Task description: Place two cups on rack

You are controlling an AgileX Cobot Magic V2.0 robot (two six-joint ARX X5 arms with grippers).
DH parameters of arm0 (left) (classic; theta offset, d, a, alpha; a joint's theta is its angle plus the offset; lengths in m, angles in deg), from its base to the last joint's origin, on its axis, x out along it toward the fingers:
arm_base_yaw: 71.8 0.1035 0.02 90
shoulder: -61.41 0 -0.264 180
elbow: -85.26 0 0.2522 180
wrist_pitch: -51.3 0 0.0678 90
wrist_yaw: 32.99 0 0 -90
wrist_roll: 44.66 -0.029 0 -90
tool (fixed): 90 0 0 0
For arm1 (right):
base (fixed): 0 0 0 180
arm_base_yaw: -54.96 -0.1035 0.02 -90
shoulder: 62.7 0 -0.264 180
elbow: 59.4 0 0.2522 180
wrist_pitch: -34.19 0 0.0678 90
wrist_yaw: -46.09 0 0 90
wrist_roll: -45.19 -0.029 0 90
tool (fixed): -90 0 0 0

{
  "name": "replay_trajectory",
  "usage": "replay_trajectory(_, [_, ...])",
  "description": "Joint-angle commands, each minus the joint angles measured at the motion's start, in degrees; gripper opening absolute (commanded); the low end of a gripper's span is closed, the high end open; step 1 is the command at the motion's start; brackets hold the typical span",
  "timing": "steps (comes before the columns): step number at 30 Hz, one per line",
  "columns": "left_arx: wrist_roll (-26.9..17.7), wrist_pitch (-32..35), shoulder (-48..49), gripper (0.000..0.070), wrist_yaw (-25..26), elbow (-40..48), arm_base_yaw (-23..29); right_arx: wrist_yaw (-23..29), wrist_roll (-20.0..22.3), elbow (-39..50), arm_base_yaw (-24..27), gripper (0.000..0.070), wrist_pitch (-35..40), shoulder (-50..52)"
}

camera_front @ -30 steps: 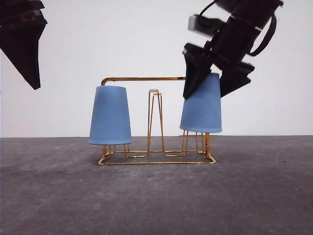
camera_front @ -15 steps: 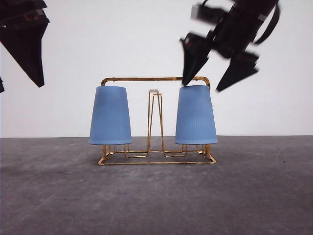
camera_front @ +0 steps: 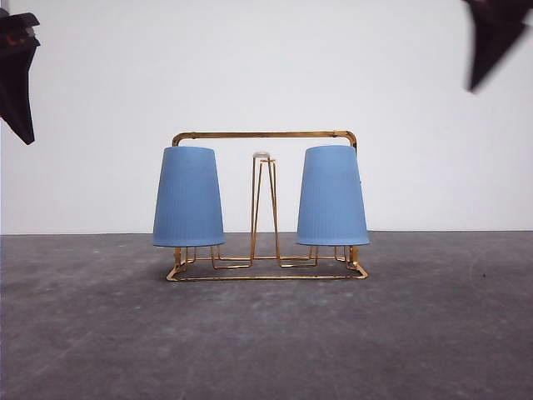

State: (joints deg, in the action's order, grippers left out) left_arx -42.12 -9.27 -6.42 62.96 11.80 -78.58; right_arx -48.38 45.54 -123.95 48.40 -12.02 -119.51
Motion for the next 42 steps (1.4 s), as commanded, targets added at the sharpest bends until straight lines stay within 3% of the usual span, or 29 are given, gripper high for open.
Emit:
replay_trajectory(1, [-0.6,0.3,-0.2,0.0510,0.3,-0.7,0.0,-0.2,-1.2,1.9,0.3,0.0656,0.2,2.8])
replay_trajectory(9, [0.2,0.4,-0.2,0.0508,0.3,-0.7,0.0,0.0,-3.0,3.1,0.4,0.0635,-3.8,9.3])
replay_trajectory(10, [0.3,0.4,-0.2,0.0473,0.3,-0.7,0.0,0.0,-3.1,3.1,0.4,0.0549,-3.9,9.5])
replay_trajectory(11, [0.3,0.3,-0.2,0.0403,0.3,-0.7,0.0,0.0,-3.1,3.1,0.4,0.0395,-4.1,9.5])
replay_trajectory(12, [0.3,0.3,-0.2,0.0219,0.3,-0.7,0.0,-0.1,-3.1,3.1,0.4,0.0167,-4.7,9.5])
replay_trajectory(13, [0.3,0.4,-0.2,0.0086,0.3,-0.7,-0.1,-0.1,-3.0,3.1,0.4,0.0035,-5.1,9.4])
replay_trajectory(14, [0.3,0.5,-0.2,0.0017,0.3,-0.7,-0.1,0.0,-2.8,3.1,0.4,0.0018,-5.3,9.4])
replay_trajectory(32, [1.3,1.8,-0.1,0.0021,-0.4,-0.6,-0.2,0.0,-4.4,3.1,0.3,0.0017,-1.8,9.4])
replay_trajectory(35, [-4.3,3.5,3.1,0.0022,-1.7,1.2,0.1,0.0,-4.4,3.1,0.3,0.0017,-0.7,9.4])
replay_trajectory(38, [-4.8,10.2,10.2,0.0022,-1.5,9.3,0.1,0.0,-4.4,3.1,0.3,0.0017,0.8,9.4])
replay_trajectory(42, [-2.6,25.7,23.6,0.0022,-1.5,26.2,1.5,0.0,-4.4,3.1,0.3,0.0017,2.3,9.4])
